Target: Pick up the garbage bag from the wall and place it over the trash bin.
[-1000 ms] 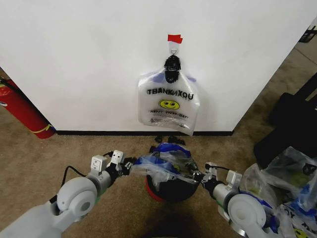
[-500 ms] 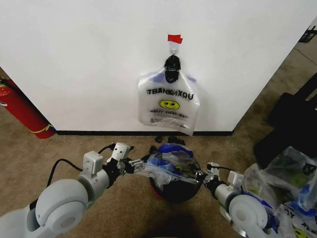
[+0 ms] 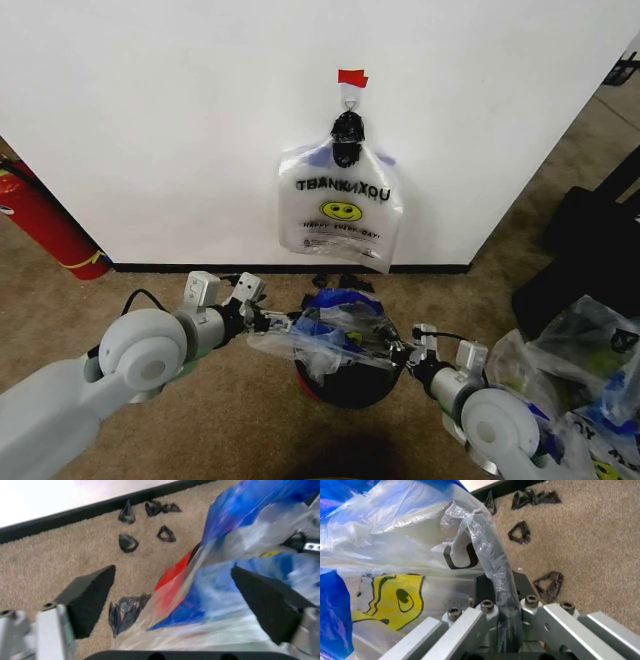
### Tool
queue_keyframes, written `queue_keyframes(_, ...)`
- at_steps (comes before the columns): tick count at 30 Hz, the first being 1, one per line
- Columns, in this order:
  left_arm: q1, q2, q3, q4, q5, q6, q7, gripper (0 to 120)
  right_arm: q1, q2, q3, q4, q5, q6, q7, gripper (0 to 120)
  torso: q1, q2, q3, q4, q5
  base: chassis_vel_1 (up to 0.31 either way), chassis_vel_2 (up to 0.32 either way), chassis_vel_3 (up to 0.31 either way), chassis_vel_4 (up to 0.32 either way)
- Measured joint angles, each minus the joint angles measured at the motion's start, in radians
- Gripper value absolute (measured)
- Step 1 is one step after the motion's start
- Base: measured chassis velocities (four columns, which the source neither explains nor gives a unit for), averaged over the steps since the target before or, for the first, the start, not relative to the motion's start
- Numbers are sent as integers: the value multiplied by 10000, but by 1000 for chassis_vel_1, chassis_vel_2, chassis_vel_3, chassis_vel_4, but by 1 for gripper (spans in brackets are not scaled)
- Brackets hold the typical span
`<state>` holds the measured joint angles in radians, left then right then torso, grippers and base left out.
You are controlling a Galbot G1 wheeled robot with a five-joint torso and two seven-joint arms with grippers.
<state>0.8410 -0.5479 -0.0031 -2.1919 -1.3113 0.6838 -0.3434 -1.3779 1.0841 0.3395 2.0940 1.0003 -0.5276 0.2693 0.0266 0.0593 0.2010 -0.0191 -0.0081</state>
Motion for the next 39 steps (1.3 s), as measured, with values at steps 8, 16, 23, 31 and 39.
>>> queue_keyframes(8, 111, -166, 114, 92, 150, -60, 188, 56, 163, 2, -55, -85, 93, -15, 167, 0, 0, 0, -1, -1, 2, 0, 0, 0, 0)
queue_keyframes(16, 141, -325, 191, 24, 60, -37, 199, 27, 267, -39, -52, -126, 217, -6, 322, 0, 0, 0, -1, -2, 1, 0, 0, 0, 0)
queue_keyframes(23, 274, -331, 161, -80, 116, -112, 175, 4, 325, -49, -48, -183, 304, -2, 371, 0, 0, 0, -1, -2, 1, 0, 0, 0, 0)
queue_keyframes(31, 1516, -212, -857, -1218, 190, -539, 192, 0, 502, 163, 23, -318, 738, -6, 769, 0, 0, -3, -1, -5, -1, 0, 0, 0, 0)
queue_keyframes(39, 3889, -77, -1300, -2311, 1305, -1457, 1235, 0, 680, 386, 300, -438, 1296, -6, 1261, 0, 0, -3, -2, -4, -3, 0, 0, 0, 0)
